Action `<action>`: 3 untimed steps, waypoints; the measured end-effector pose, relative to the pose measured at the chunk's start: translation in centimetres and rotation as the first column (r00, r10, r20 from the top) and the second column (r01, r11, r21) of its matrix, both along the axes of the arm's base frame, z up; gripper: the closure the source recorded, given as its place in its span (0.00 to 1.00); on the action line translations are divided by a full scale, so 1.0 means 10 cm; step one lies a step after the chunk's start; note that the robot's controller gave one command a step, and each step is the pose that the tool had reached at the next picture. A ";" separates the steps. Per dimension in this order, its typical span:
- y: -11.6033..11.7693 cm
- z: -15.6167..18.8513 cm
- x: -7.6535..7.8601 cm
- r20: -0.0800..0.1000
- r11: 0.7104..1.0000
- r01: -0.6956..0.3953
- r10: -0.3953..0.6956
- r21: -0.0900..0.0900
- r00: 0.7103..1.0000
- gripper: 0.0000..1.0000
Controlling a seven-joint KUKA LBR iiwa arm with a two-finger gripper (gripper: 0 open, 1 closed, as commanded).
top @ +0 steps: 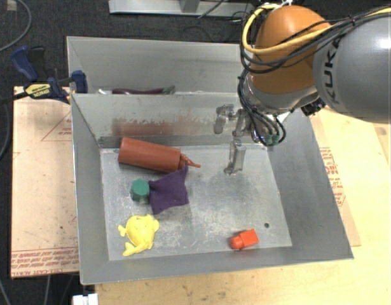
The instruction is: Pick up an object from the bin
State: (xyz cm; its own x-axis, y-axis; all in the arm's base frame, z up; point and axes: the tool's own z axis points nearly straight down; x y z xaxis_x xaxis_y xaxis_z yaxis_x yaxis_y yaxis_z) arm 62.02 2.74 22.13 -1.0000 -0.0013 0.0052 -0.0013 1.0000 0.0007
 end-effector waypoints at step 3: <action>0.23 -1.02 0.05 0.009 0.976 0.216 -0.217 0.003 0.976 0.00</action>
Offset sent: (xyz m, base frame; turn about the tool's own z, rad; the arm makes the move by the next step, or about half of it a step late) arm 0.0312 0.0529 -0.1193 0.1410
